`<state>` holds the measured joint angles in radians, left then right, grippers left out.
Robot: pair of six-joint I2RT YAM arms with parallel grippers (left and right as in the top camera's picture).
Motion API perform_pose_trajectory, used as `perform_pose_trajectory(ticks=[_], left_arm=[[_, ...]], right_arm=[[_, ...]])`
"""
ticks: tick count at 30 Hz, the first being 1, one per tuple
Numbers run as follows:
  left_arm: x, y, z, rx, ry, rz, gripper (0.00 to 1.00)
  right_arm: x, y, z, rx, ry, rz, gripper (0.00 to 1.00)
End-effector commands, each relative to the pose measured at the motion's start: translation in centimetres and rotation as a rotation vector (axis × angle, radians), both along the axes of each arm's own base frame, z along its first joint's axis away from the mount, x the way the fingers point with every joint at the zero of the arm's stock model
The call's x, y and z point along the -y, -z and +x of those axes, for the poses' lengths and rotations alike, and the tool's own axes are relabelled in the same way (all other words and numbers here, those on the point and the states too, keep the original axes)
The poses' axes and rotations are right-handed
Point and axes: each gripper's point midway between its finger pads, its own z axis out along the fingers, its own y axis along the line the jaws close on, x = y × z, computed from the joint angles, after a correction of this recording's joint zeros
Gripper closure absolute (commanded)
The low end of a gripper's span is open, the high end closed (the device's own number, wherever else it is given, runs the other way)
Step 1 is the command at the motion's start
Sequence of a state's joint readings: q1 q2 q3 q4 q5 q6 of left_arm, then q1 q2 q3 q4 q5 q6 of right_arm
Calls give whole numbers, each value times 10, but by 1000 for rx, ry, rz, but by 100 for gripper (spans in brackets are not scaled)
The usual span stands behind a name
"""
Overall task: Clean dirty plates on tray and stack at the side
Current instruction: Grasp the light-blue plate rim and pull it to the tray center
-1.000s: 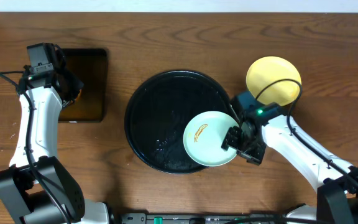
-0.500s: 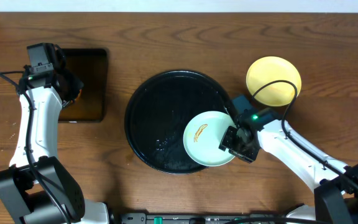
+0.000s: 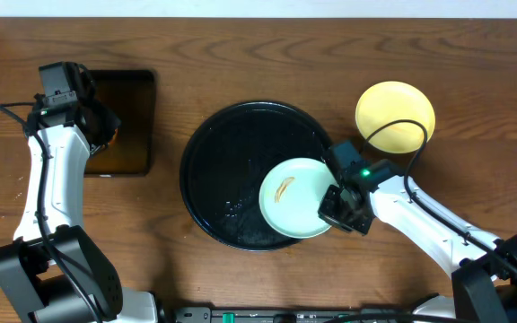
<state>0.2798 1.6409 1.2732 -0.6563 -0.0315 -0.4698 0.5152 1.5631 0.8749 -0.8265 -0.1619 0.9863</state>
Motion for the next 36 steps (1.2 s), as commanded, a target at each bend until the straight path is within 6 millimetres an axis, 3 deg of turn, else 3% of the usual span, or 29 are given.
perform_pose_trajectory(ticks=[1,9,15,20,26,33,36], left_arm=[[-1,5,-2,-18,7,5,92],[-1,5,-2,-18,7,6,92],[-1,5,-2,-17,7,5,92],[-2,5,-1,-14,7,7,92],[-2,4,-1,-11,7,7,92],[-1,4,0,-10,16,4,92],[18,4,7,14,139,-60,92]], right_arm=[[-3,-2,4,32,-28,4,99],[-35,-29,48,238,-248,118,99],[-54,-51,81,378,-300,163,99],[-68,-57,104,430,-418,162,99],[-80,-36,128,367,-558,117,99],[-84,8,132,222,-639,102,99],[-86,18,131,198,-637,145,99]])
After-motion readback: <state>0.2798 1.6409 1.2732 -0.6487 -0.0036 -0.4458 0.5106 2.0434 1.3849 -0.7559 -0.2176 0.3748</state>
